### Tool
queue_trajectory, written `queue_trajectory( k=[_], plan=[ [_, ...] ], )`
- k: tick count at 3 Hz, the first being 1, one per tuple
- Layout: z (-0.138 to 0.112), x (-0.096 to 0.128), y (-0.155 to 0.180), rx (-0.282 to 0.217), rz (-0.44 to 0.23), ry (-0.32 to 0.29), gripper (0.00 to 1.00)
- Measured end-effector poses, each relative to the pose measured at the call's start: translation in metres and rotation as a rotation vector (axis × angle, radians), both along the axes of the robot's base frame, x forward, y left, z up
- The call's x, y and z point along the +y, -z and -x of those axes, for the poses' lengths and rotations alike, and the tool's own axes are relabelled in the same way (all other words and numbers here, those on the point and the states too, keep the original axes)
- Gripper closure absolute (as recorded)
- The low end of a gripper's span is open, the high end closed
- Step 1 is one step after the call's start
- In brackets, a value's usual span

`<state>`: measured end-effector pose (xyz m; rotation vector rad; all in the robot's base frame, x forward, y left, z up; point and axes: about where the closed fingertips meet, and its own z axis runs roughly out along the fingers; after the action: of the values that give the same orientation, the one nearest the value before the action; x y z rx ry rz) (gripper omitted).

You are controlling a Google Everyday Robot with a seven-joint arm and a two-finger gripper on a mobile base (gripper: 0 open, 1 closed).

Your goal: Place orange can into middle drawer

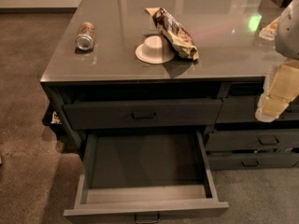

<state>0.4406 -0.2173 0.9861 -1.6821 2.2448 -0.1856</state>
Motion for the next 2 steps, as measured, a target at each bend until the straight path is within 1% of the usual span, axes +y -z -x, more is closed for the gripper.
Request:
queue_trajectory(
  k=[1,2],
  plan=[
    [-0.001,0.003,-0.002,-0.008,-0.008,0.0,0.0],
    [-0.016,0.033,-0.011,-0.021,-0.093,0.02,0.0]
  ],
)
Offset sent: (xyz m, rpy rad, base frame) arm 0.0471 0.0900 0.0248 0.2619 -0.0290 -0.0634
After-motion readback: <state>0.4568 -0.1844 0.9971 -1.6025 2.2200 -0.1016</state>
